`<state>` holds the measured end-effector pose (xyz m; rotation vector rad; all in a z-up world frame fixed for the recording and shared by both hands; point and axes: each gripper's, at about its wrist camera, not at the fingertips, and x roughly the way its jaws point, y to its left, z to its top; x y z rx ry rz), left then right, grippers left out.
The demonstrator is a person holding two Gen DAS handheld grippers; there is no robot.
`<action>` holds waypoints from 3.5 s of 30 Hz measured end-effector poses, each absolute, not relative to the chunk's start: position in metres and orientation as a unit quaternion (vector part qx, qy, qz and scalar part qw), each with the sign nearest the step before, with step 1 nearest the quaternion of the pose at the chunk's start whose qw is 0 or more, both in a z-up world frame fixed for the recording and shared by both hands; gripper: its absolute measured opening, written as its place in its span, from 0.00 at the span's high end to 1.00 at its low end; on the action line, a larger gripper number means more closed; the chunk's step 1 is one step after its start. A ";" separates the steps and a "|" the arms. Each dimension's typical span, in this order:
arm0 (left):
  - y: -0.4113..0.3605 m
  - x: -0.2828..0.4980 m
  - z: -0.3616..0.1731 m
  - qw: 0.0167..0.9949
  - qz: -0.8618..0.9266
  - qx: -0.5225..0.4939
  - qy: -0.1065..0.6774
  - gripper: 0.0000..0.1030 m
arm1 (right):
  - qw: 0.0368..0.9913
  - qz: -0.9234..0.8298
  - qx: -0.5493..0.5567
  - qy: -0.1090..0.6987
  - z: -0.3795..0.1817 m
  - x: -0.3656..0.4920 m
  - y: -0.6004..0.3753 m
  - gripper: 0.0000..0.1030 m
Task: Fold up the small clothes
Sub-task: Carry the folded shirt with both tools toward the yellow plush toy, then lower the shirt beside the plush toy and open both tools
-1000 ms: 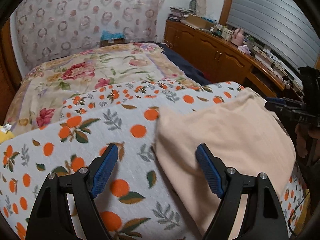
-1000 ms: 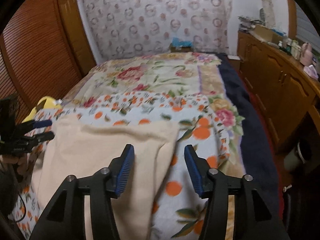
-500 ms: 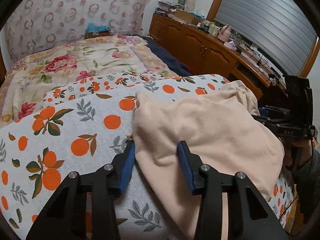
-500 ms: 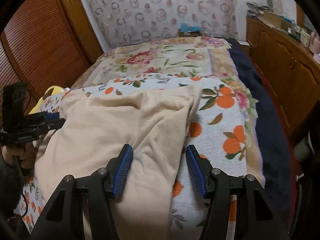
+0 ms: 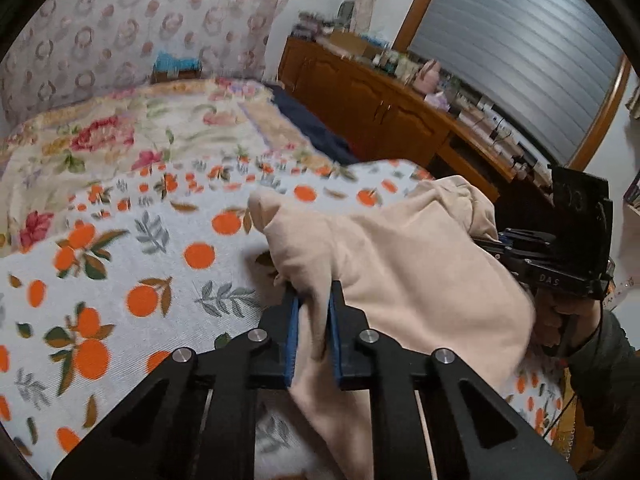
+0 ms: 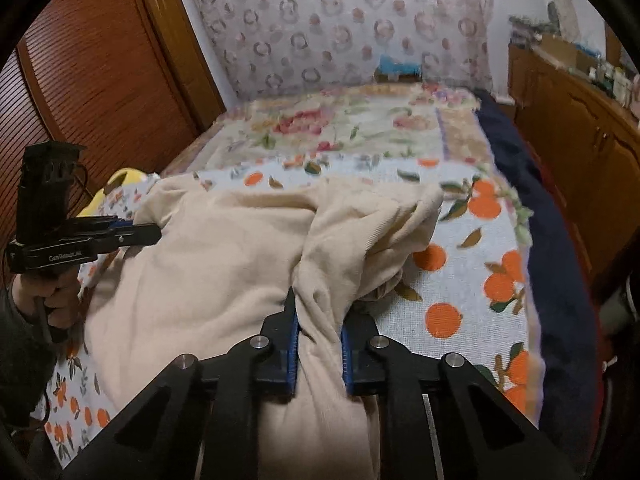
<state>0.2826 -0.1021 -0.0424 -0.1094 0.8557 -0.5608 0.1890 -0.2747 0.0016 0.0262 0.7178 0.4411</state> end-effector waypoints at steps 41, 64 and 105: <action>0.175 0.135 -0.042 0.942 0.045 -0.174 0.283 0.87 | 0.842 0.445 -0.211 0.222 0.055 0.350 0.055 0.86; 0.184 0.120 -0.072 0.924 0.086 -0.179 0.326 0.86 | 0.840 0.390 -0.183 0.330 0.040 0.423 0.041 0.47; 0.064 0.058 0.015 0.967 0.007 -0.051 0.251 0.00 | 0.916 0.321 -0.081 0.228 0.039 0.166 -0.140 0.26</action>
